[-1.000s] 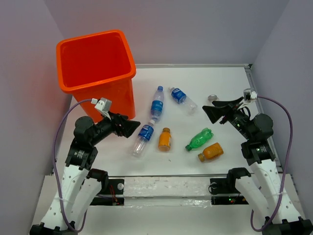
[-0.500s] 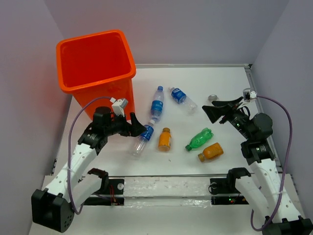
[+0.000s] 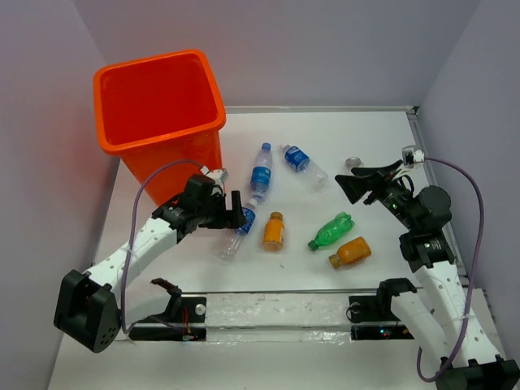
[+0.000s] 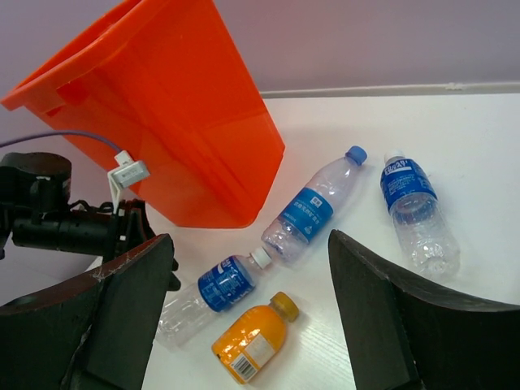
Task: Put the plastic bottles in the bin
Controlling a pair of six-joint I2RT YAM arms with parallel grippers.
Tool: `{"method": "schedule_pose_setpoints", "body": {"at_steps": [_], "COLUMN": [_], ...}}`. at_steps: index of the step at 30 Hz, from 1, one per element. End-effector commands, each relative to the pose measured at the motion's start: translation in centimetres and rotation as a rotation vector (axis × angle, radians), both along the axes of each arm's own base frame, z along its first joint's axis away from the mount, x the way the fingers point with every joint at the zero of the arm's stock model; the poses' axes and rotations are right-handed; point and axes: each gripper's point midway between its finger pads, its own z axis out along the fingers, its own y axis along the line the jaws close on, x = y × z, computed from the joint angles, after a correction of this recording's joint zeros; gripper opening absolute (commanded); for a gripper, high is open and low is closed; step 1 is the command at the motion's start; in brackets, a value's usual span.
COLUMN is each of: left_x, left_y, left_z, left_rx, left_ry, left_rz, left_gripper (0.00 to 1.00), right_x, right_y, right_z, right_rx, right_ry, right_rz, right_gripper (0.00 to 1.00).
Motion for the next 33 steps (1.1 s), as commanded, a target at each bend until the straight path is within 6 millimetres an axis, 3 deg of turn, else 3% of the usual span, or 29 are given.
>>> {"method": "schedule_pose_setpoints", "body": {"at_steps": [1, 10, 15, 18, 22, 23, 26, 29, 32, 33], "left_x": [0.2, 0.3, 1.0, 1.0, 0.7, 0.8, 1.1, 1.0, 1.2, 1.3], "left_y": [0.4, -0.1, 0.6, 0.5, 0.1, 0.0, -0.7, -2.6, -4.0, -4.4], "left_z": [-1.0, -4.6, -6.3, -7.1, -7.6, -7.4, -5.5, -1.7, 3.6, 6.5], "left_rx": [0.074, 0.223, 0.303, 0.312, 0.316, 0.309, 0.254, 0.14, 0.031, -0.02], "left_ry": [0.028, 0.075, 0.08, 0.094, 0.117, 0.113, 0.073, 0.006, -0.102, -0.162], "left_rz": [0.052, 0.046, 0.069, 0.051, 0.031, 0.032, 0.027, -0.003, -0.026, -0.031], "left_gripper": [0.98, 0.99, 0.98, 0.91, 0.66, 0.65, 0.57, 0.55, 0.55, 0.55], "right_x": [-0.2, -0.3, 0.8, 2.0, 2.7, 2.9, 3.1, 3.0, 2.9, 2.2], "right_y": [0.0, 0.7, 0.7, 0.6, 1.5, 1.8, 3.0, 5.2, 7.4, 8.9], "right_z": [1.5, 1.2, -0.1, -1.8, -3.9, -4.1, -6.3, -9.2, -12.1, -12.8], "right_rx": [0.003, 0.009, -0.006, -0.019, -0.054, -0.065, -0.115, -0.158, -0.182, -0.189], "right_ry": [-0.052, -0.026, 0.052, 0.141, 0.231, 0.237, 0.32, 0.394, 0.471, 0.483], "right_rz": [0.003, 0.05, 0.043, 0.027, 0.04, 0.04, 0.049, 0.065, 0.079, 0.114], "right_gripper": [0.82, 0.83, 0.84, 0.85, 0.88, 0.88, 0.9, 0.91, 0.92, 0.93]}}
